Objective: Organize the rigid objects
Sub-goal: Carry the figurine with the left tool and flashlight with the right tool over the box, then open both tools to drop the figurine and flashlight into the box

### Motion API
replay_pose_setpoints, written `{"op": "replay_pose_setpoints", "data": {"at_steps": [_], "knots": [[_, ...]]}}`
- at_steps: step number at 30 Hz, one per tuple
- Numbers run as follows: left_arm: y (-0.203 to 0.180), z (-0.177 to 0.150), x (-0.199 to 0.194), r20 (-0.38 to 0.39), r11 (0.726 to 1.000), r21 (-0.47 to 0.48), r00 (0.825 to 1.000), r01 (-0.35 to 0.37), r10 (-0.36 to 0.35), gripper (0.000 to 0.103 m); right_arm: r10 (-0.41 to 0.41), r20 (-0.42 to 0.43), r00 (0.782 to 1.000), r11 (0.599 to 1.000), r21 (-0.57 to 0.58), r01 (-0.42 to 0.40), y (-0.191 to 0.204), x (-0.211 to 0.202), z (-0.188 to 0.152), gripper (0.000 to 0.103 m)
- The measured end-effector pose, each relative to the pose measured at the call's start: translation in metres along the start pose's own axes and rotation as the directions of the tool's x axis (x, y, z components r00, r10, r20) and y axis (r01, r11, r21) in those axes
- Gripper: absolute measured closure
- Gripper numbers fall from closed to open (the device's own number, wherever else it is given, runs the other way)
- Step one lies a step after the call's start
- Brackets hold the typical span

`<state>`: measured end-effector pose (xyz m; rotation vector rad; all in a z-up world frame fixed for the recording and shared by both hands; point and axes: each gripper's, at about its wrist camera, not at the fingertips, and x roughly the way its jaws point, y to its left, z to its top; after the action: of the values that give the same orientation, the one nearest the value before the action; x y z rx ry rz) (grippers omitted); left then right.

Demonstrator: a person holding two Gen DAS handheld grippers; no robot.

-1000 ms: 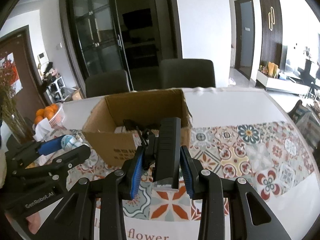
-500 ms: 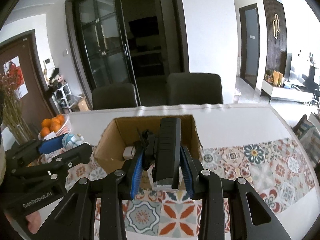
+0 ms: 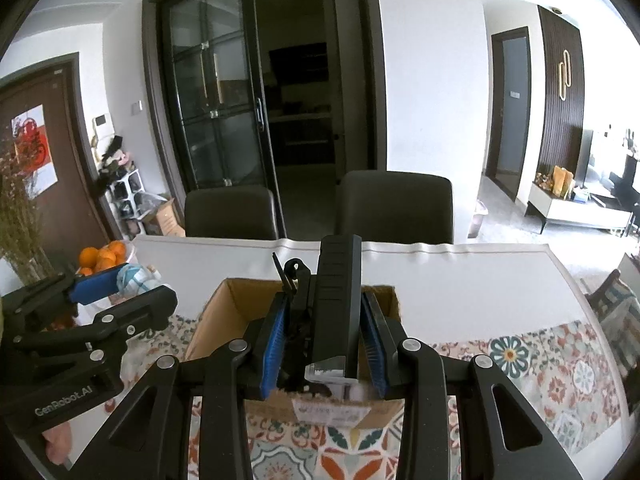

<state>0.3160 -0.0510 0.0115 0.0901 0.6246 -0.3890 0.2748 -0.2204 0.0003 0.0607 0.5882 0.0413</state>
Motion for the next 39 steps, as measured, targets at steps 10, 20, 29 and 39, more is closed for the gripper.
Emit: {"op": "replay_pose_setpoints", "data": {"at_steps": [10, 20, 29, 39], "knots": [[0.005, 0.019, 0.037, -0.052, 1.000, 0.021, 0.999, -0.009, 0.010, 0.049, 0.023, -0.121, 0.992, 1.000, -0.015, -0.025, -0.010, 0.049, 0.018, 0.067], [0.013, 0.002, 0.091, -0.230, 0.999, -0.034, 0.973, 0.001, -0.009, 0.049, 0.027, -0.320, 0.947, 0.999, -0.018, -0.034, -0.020, 0.109, -0.001, 0.067], [0.007, -0.025, 0.121, -0.366, 1.000, 0.012, 0.930, -0.025, 0.027, 0.049, 0.004, -0.459, 0.889, 0.998, -0.056, -0.033, -0.025, 0.138, -0.027, 0.067], [0.008, -0.040, 0.139, -0.429, 0.999, 0.013, 0.902, -0.048, 0.049, 0.049, -0.050, -0.510, 0.859, 0.993, -0.117, -0.012, -0.024, 0.149, -0.043, 0.066]]}}
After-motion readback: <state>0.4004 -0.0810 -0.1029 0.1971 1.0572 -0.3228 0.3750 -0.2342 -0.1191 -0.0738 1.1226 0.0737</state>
